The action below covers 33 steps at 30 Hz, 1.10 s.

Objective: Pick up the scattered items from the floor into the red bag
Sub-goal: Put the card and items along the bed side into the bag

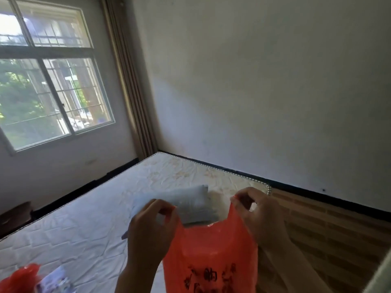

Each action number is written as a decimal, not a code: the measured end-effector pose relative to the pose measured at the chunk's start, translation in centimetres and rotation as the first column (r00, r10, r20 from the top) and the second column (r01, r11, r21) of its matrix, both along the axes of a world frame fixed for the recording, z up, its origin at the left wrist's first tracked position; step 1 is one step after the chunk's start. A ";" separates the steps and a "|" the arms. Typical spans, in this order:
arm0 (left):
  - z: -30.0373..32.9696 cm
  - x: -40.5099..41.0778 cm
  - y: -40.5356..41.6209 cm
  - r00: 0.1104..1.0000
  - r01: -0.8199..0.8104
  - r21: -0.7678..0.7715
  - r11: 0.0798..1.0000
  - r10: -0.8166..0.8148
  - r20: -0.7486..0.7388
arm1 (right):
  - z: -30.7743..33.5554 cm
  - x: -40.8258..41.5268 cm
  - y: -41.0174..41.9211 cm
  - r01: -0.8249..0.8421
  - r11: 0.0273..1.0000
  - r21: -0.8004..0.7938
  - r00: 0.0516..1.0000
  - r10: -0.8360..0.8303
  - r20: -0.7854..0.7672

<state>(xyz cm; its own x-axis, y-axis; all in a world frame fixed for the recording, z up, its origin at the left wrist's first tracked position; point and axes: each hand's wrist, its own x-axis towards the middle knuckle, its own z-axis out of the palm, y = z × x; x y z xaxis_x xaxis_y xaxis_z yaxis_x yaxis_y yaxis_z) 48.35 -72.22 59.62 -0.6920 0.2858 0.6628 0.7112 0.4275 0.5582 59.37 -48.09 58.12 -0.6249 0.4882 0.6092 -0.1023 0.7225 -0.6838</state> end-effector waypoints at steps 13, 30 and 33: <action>0.3 -4.6 15.1 0.997 0.078 0.030 0.997 -0.078 0.000 | 0.0 -1.3 13.3 0.095 0.995 0.036 0.995 -0.094 -0.041; -0.6 -10.4 30.6 0.936 0.347 0.055 0.936 -0.350 0.041 | -2.2 1.3 24.1 0.388 0.922 0.000 0.922 -0.388 -0.005; -0.6 -12.5 33.9 0.919 0.385 0.089 0.918 -0.390 0.048 | -1.8 1.2 25.7 0.467 0.884 0.005 0.884 -0.467 0.006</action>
<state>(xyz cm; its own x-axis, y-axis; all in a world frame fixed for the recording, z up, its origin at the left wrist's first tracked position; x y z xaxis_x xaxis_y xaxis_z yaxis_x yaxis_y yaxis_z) 35.84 -38.30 59.06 -0.5784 0.4905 0.6518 0.7745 0.0794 0.6276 60.53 -22.41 56.36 -0.3291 0.7225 0.6080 0.2520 0.6878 -0.6808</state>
